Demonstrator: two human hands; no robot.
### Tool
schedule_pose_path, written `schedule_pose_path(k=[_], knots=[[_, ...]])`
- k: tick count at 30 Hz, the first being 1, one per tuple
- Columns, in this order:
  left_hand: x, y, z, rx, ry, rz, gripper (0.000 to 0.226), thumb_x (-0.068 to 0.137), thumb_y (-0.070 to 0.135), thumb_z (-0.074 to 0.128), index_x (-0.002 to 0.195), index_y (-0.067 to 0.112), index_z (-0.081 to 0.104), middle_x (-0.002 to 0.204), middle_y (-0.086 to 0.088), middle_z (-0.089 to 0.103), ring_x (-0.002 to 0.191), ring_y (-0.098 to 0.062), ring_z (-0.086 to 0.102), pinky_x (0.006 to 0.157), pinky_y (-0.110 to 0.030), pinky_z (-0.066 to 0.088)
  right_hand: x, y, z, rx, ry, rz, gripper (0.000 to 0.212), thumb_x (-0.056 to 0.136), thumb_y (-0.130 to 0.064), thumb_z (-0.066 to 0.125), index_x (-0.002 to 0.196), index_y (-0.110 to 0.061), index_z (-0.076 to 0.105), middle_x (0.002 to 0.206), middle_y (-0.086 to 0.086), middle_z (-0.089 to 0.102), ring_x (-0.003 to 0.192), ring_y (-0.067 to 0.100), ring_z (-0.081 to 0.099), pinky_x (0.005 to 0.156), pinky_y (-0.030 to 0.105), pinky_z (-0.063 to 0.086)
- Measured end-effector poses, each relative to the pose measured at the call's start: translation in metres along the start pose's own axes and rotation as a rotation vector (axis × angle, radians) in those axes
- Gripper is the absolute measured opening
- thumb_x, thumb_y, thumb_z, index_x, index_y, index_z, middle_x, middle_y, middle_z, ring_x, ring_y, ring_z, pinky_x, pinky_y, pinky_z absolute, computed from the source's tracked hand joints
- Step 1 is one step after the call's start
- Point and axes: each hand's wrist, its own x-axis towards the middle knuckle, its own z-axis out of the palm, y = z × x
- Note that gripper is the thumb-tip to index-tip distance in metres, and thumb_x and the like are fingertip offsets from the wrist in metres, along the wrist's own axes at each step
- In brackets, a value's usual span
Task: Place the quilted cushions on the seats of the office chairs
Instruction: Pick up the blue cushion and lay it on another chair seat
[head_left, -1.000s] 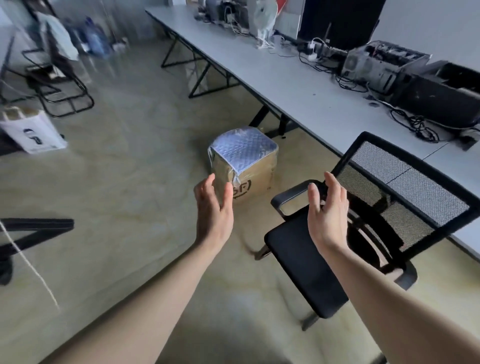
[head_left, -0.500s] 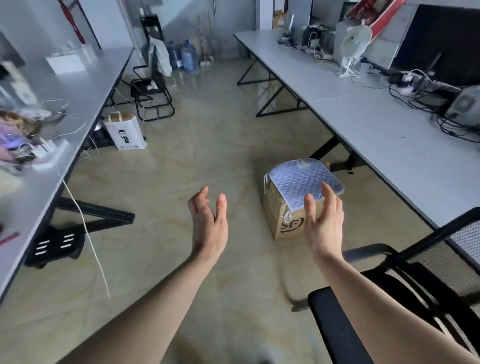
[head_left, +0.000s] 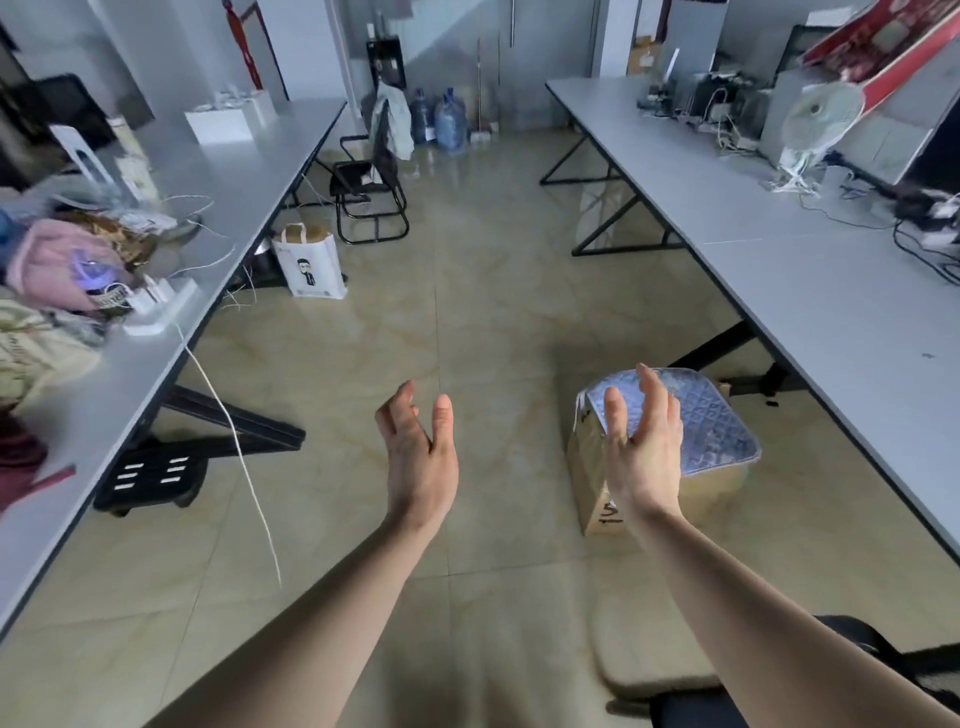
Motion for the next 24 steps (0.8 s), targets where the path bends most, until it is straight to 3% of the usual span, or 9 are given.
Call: schedule_pose_path(k=[4, 9, 13, 20, 24], knots=[[0.044, -0.012, -0.006, 0.006, 0.009, -0.001, 0.062, 0.099, 0.044, 0.038, 0.149, 0.010, 0.027, 0.146, -0.006, 0.029, 0.129, -0.017, 0.044, 0.100, -0.025, 0.033, 0.023, -0.011, 0.042, 0.018, -0.015, -0.017, 0.053, 0.099, -0.048, 0.045, 0.148, -0.028, 0.036, 0.142, -0.001, 0.042, 0.115, 0.007, 0.033, 0.100, 0.027, 0.024], [0.112, -0.034, -0.011, 0.000, 0.018, -0.007, 0.063, 0.099, 0.045, 0.038, 0.150, 0.011, 0.025, 0.145, -0.006, 0.030, 0.128, -0.015, 0.045, 0.094, -0.023, 0.034, 0.058, -0.031, 0.100, -0.005, -0.005, -0.030, 0.054, 0.100, -0.045, 0.045, 0.149, -0.024, 0.036, 0.145, 0.004, 0.042, 0.131, 0.023, 0.036, 0.108, 0.035, 0.028], [0.169, -0.048, -0.022, 0.004, -0.007, 0.003, 0.065, 0.098, 0.047, 0.037, 0.151, 0.010, 0.023, 0.144, -0.006, 0.029, 0.127, -0.015, 0.044, 0.094, -0.024, 0.035, 0.083, -0.055, 0.150, -0.019, 0.010, -0.028, 0.053, 0.100, -0.045, 0.045, 0.148, -0.025, 0.036, 0.145, 0.003, 0.042, 0.125, 0.027, 0.042, 0.107, 0.043, 0.034], [0.260, -0.069, -0.047, 0.012, -0.034, 0.033, 0.065, 0.099, 0.045, 0.038, 0.151, 0.011, 0.022, 0.146, -0.007, 0.028, 0.130, -0.017, 0.043, 0.101, -0.027, 0.036, 0.114, -0.092, 0.234, -0.021, 0.031, -0.045, 0.053, 0.099, -0.044, 0.047, 0.148, -0.024, 0.037, 0.145, 0.005, 0.042, 0.130, 0.026, 0.039, 0.110, 0.042, 0.032], [0.292, -0.082, -0.054, 0.017, -0.038, 0.042, 0.066, 0.098, 0.048, 0.037, 0.151, 0.012, 0.022, 0.146, -0.006, 0.027, 0.131, -0.016, 0.042, 0.103, -0.027, 0.036, 0.126, -0.101, 0.270, -0.033, 0.018, -0.053, 0.055, 0.098, -0.049, 0.045, 0.148, -0.026, 0.037, 0.144, 0.004, 0.043, 0.128, 0.024, 0.040, 0.101, 0.030, 0.029]])
